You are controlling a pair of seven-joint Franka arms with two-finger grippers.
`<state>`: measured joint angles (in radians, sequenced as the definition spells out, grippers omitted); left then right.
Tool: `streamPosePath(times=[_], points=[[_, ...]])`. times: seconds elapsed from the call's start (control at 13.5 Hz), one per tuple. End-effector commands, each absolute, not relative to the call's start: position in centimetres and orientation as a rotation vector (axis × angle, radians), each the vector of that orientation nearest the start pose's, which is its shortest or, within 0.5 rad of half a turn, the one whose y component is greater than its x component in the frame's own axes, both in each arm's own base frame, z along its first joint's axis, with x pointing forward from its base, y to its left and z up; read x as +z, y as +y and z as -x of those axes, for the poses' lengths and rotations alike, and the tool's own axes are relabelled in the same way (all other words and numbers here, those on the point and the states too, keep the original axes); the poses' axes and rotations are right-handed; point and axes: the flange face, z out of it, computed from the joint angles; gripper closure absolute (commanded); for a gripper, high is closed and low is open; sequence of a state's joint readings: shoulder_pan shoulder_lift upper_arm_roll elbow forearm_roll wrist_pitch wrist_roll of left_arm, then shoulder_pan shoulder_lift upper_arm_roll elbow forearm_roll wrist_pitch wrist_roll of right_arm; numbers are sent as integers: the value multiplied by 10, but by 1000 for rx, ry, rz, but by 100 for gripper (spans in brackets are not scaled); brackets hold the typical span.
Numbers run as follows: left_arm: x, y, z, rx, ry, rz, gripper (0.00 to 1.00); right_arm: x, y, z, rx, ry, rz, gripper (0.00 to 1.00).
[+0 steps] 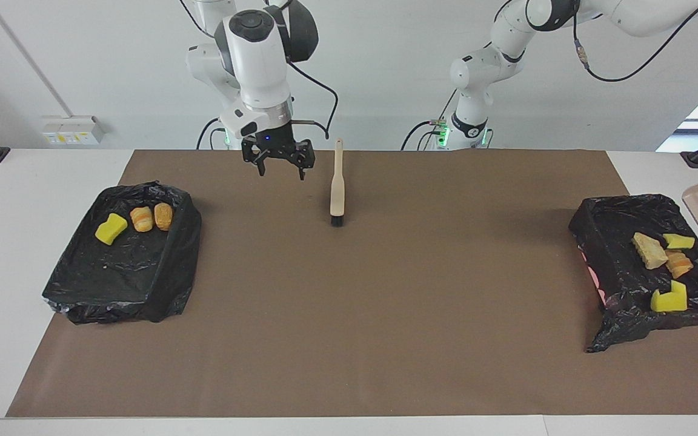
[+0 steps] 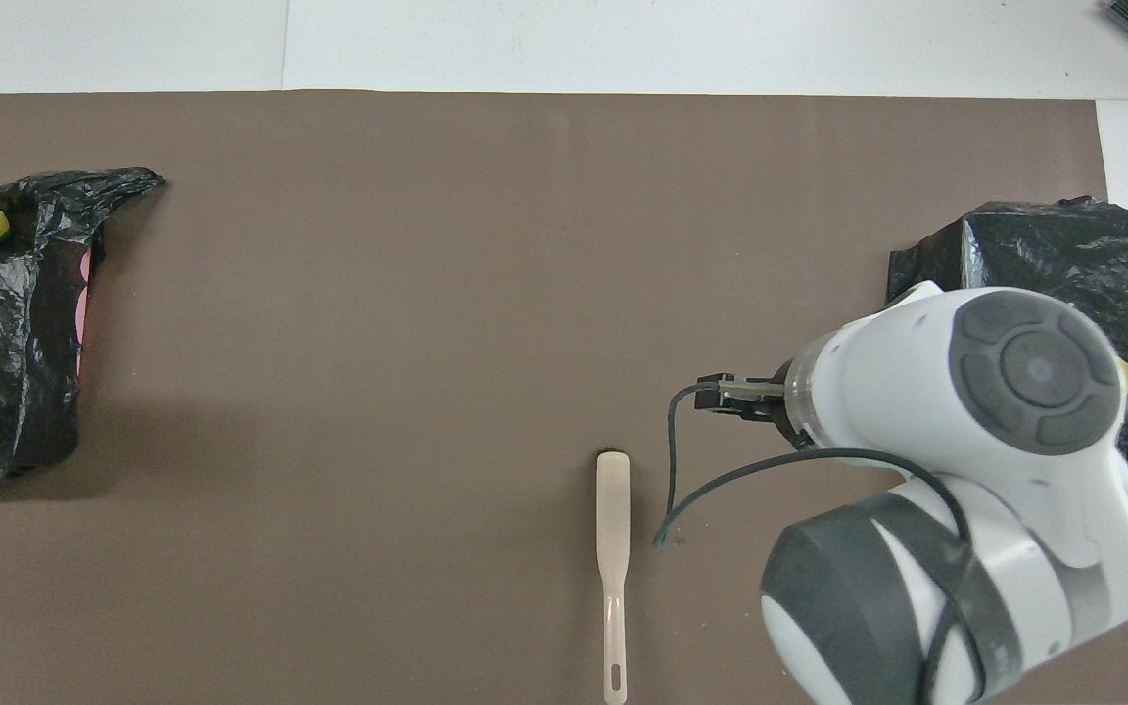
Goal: Sweep and dump trash in bin
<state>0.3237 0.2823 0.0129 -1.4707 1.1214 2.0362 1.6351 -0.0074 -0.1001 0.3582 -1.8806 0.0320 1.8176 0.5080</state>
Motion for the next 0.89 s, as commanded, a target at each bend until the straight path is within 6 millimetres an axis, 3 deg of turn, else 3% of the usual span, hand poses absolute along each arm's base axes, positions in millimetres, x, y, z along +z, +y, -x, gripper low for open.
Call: streamPosePath(times=[0.0, 0.15, 0.44, 0.67, 0.81], points=[[576, 247, -608, 937, 1588, 1423, 100, 581, 166, -510, -57, 249, 3125, 0], [582, 229, -612, 929, 1596, 1440, 100, 591, 148, -514, -65, 300, 3113, 0], [578, 146, -626, 754, 1696, 1647, 100, 612, 125, -517, -111, 358, 3104, 0], [552, 123, -625, 527, 1739, 1936, 100, 636, 82, -517, -101, 312, 3103, 0], [547, 74, -631, 435, 1734, 2009, 100, 646, 51, -512, -74, 270, 3113, 0]])
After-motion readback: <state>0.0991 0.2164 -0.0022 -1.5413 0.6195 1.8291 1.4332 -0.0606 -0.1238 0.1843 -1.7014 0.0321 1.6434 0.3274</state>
